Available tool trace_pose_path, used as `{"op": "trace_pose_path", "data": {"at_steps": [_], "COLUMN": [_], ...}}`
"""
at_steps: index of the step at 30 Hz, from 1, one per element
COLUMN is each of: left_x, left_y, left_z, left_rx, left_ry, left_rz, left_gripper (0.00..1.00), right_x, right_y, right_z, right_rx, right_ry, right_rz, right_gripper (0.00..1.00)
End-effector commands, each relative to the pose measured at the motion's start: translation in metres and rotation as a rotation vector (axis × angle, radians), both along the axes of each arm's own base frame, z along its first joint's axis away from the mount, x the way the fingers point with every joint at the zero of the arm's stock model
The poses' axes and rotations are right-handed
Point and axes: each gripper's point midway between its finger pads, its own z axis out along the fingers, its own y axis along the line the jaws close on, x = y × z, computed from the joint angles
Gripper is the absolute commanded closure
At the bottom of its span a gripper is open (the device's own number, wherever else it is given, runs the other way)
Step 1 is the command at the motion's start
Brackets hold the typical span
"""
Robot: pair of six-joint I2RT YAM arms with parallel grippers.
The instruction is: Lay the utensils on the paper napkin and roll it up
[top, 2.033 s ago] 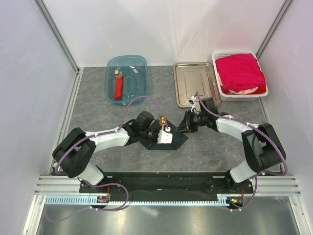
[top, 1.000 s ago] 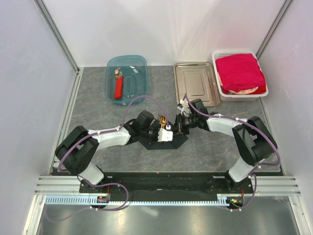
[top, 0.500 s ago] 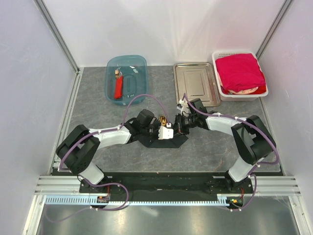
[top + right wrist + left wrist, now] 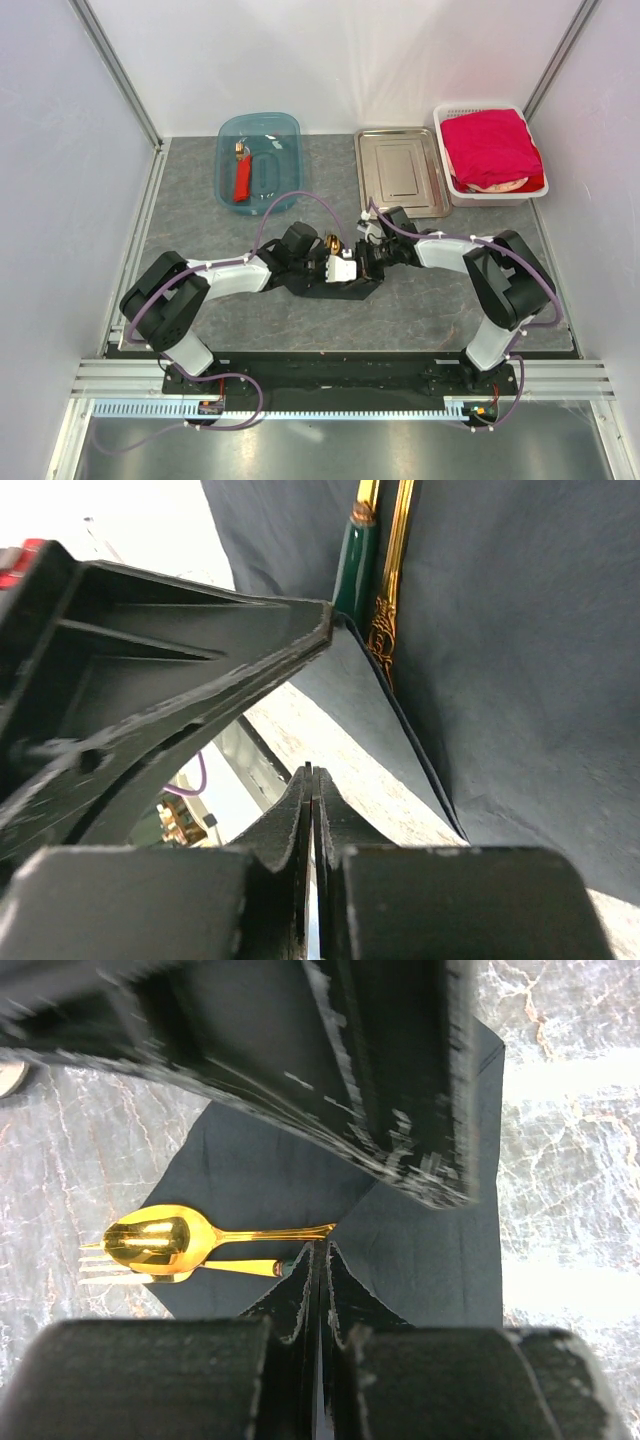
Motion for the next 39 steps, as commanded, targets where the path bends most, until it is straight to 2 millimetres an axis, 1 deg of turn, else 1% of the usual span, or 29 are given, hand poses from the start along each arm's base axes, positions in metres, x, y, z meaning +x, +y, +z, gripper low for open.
{"op": "trace_pose_path", "data": {"at_steps": [1,5,9,14,16,17,18,19,20,21,22,23,24,25,26,27,28,29,30,31,32,33,35,36,38,39], "left_x": [0.015,0.015,0.014,0.013,0.013,0.014,0.015,0.015,0.017,0.018,0.012,0.009,0.0,0.0,-0.009,-0.021,-0.026,-0.035,-0.043,-0.05,-0.05,-0.051,-0.047,-0.046,-0.044,-0.039], "left_y": [-0.011,-0.011,-0.011,-0.01,-0.009,-0.008,-0.007,-0.006,-0.001,0.002,0.004,0.017,0.018,0.026,0.033,0.034,0.04,0.043,0.042,0.045,0.042,0.042,0.045,0.045,0.044,0.044], "left_z": [0.017,0.017,0.018,0.019,0.021,0.022,0.026,0.034,0.041,0.048,0.063,0.067,0.074,0.088,0.087,0.09,0.091,0.093,0.093,0.086,0.086,0.081,0.066,0.06,0.054,0.048], "left_rx": [-0.05,-0.05,-0.051,-0.054,-0.056,-0.058,-0.062,-0.077,-0.08,-0.099,-0.143,-0.134,-0.165,-0.189,-0.179,-0.208,-0.221,-0.232,-0.25,-0.246,-0.265,-0.271,-0.253,-0.247,-0.241,-0.235], "left_ry": [-0.038,-0.041,-0.038,-0.027,-0.021,-0.017,-0.013,0.006,0.028,0.048,0.096,0.161,0.238,0.269,0.335,0.436,0.493,0.544,0.63,0.676,0.695,0.749,0.796,0.833,0.864,0.873], "left_rz": [0.017,0.017,0.014,0.022,0.035,0.049,0.063,0.088,0.118,0.141,0.161,0.196,0.203,0.233,0.258,0.277,0.302,0.313,0.356,0.385,0.397,0.454,0.545,0.597,0.626,0.674], "left_gripper": [0.98,0.98,0.98,0.98,0.96,0.92,0.83,0.78,0.69,0.64,0.6,0.52,0.5,0.47,0.42,0.41,0.4,0.4,0.4,0.39,0.37,0.36,0.37,0.37,0.39,0.39], "right_x": [-0.005,-0.003,-0.001,-0.001,-0.002,-0.002,-0.002,-0.002,-0.003,-0.003,-0.003,-0.004,-0.003,-0.003,-0.003,-0.002,-0.002,-0.001,-0.001,-0.001,0.0,-0.001,0.0,0.0,0.001,0.001], "right_y": [0.003,0.001,-0.003,-0.006,-0.009,-0.01,-0.011,-0.012,-0.012,-0.013,-0.013,-0.013,-0.013,-0.013,-0.013,-0.012,-0.012,-0.012,-0.012,-0.012,-0.012,-0.012,-0.012,-0.012,-0.012,-0.012], "right_z": [-0.01,-0.022,-0.034,-0.044,-0.05,-0.052,-0.054,-0.055,-0.056,-0.057,-0.057,-0.058,-0.057,-0.057,-0.057,-0.057,-0.057,-0.056,-0.056,-0.056,-0.056,-0.056,-0.056,-0.055,-0.055,-0.055], "right_rx": [-0.004,-0.039,-0.083,-0.12,-0.143,-0.152,-0.161,-0.166,-0.17,-0.173,-0.175,-0.177,-0.176,-0.176,-0.175,-0.174,-0.174,-0.172,-0.172,-0.172,-0.171,-0.172,-0.171,-0.17,-0.17,-0.172], "right_ry": [-0.007,0.001,0.012,0.039,0.046,0.048,0.048,0.048,0.054,0.059,0.058,0.058,0.056,0.057,0.059,0.057,0.055,0.053,0.053,0.051,0.046,0.047,0.042,0.04,0.037,0.033], "right_rz": [0.031,0.026,0.008,-0.009,-0.009,-0.013,-0.017,-0.018,-0.018,-0.02,-0.019,-0.019,-0.019,-0.02,-0.02,-0.021,-0.02,-0.021,-0.021,-0.021,-0.019,-0.019,-0.016,-0.015,-0.016,-0.015], "right_gripper": [0.97,1.0,1.0,1.0,1.0,1.0,1.0,1.0,1.0,1.0,1.0,1.0,1.0,1.0,1.0,1.0,1.0,1.0,1.0,1.0,1.0,1.0,1.0,1.0,1.0,1.0]}}
